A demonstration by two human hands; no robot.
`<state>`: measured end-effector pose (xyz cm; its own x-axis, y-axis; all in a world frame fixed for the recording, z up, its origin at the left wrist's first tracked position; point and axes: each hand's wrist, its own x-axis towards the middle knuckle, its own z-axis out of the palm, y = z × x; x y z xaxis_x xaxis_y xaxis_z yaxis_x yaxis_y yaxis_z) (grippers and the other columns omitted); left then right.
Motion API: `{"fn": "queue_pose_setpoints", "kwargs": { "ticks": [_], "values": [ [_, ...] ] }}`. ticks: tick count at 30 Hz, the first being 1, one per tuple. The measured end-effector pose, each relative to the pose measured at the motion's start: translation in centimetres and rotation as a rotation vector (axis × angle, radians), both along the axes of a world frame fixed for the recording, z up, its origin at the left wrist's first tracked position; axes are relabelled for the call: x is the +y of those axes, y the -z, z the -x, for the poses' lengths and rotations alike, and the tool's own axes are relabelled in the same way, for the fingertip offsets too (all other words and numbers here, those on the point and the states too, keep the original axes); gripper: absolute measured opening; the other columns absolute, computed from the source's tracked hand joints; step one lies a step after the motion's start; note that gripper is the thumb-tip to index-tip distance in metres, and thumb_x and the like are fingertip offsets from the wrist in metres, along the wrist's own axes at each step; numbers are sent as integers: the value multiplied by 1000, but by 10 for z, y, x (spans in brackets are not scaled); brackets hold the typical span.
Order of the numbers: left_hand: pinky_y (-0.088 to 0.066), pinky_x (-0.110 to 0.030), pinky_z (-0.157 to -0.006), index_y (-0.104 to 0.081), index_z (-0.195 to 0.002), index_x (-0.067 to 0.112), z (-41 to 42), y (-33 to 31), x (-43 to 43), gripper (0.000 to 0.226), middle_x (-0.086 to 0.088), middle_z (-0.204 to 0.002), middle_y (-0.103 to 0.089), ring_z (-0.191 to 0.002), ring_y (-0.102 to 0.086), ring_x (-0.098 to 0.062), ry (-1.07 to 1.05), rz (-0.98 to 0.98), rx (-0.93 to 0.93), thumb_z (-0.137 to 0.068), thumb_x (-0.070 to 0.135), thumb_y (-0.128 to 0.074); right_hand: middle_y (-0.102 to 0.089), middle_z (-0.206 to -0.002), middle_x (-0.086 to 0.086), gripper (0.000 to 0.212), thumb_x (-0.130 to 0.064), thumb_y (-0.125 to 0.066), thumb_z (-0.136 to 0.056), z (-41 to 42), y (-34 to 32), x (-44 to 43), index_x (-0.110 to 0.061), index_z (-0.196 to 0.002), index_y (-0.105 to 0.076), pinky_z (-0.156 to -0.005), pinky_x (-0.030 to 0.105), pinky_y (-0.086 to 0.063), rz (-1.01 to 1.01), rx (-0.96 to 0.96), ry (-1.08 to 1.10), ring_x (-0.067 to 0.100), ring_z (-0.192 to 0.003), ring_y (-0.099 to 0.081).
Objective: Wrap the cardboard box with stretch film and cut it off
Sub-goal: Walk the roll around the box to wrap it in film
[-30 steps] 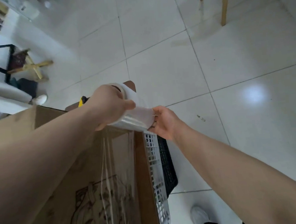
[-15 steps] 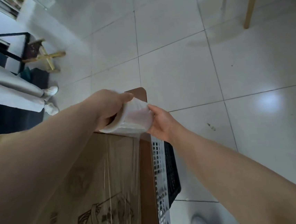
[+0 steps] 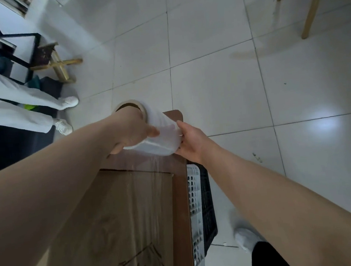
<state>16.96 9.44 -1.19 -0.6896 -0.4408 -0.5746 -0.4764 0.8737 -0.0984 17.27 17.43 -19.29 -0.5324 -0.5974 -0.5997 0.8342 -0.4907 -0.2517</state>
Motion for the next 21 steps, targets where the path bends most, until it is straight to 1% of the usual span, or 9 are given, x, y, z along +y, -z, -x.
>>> {"fn": "queue_pose_setpoints", "kwargs": {
  "ticks": [3, 5, 7, 9, 11, 12, 17, 19, 21],
  "values": [
    [-46, -35, -81, -61, -111, 2, 7, -4, -3, 47, -16, -110, -63, -102, -59, -32, 26, 15, -26, -84, 40, -67, -66, -120, 13, 39, -31, -40, -104, 10, -1, -6, -6, -127, -59, -102, 48, -47, -5, 7, -24, 29, -114, -62],
    [-47, -30, -69, -62, -114, 1, 13, -9, -7, 43, -16, -102, -67, -108, -61, -35, -85, -125, -7, -85, 33, -67, -65, -118, 13, 40, -31, -41, -103, 14, -1, -10, -7, -130, -59, -100, 49, -48, -7, 9, -43, 29, -110, -62],
    [-47, -26, -53, -63, -112, 2, 20, -15, -12, 40, -13, -86, -71, -93, -69, -31, -349, -384, 5, -87, 34, -65, -63, -116, 12, 42, -31, -44, -101, 16, 2, -13, -8, -133, -58, -89, 46, -54, -15, 5, -47, 29, -105, -62],
    [-52, -29, -61, -65, -108, 2, 25, -20, -19, 46, -12, -80, -70, -73, -67, -25, -558, -545, -44, -90, 44, -58, -61, -121, 15, 42, -32, -46, -100, 16, 6, -17, -10, -134, -57, -80, 43, -57, -6, -21, -34, 30, -108, -61],
    [-52, -35, -77, -65, -105, 3, 31, -18, -28, 49, -13, -86, -68, -74, -63, -25, -606, -555, -57, -91, 49, -53, -60, -124, 16, 43, -32, -45, -99, 17, 7, -21, -10, -135, -56, -77, 41, -57, 22, -39, -36, 29, -108, -61],
    [-51, -36, -79, -65, -102, 3, 34, -18, -30, 47, -13, -86, -67, -75, -62, -26, -613, -550, -52, -92, 47, -52, -60, -121, 15, 43, -31, -45, -99, 18, 7, -23, -9, -136, -55, -76, 39, -57, 33, -43, -40, 28, -106, -62],
    [-44, -27, -57, -58, -81, 4, 45, -22, -31, 30, -10, -69, -56, -60, -51, -20, -673, -542, -13, -95, 29, -51, -63, -110, 12, 34, -24, -38, -101, 31, 4, -33, -9, -124, -58, -78, 38, -53, 79, -53, -88, 23, -96, -62],
    [-35, -23, -48, -55, -82, 5, 51, -25, -34, 19, -8, -63, -44, -52, -38, -17, -675, -485, 27, -93, 20, -51, -62, -118, 14, 38, -22, -36, -99, 41, 1, -39, -8, -128, -56, -81, 37, -51, 39, -39, -137, 25, -101, -60],
    [-36, -24, -45, -56, -81, 5, 54, -27, -39, 18, -7, -61, -43, -51, -40, -17, -615, -372, 41, -93, 18, -53, -60, -131, 17, 43, -22, -36, -99, 53, -2, -43, -6, -135, -54, -92, 42, -50, -9, -22, -195, 28, -113, -59]
  ]
}}
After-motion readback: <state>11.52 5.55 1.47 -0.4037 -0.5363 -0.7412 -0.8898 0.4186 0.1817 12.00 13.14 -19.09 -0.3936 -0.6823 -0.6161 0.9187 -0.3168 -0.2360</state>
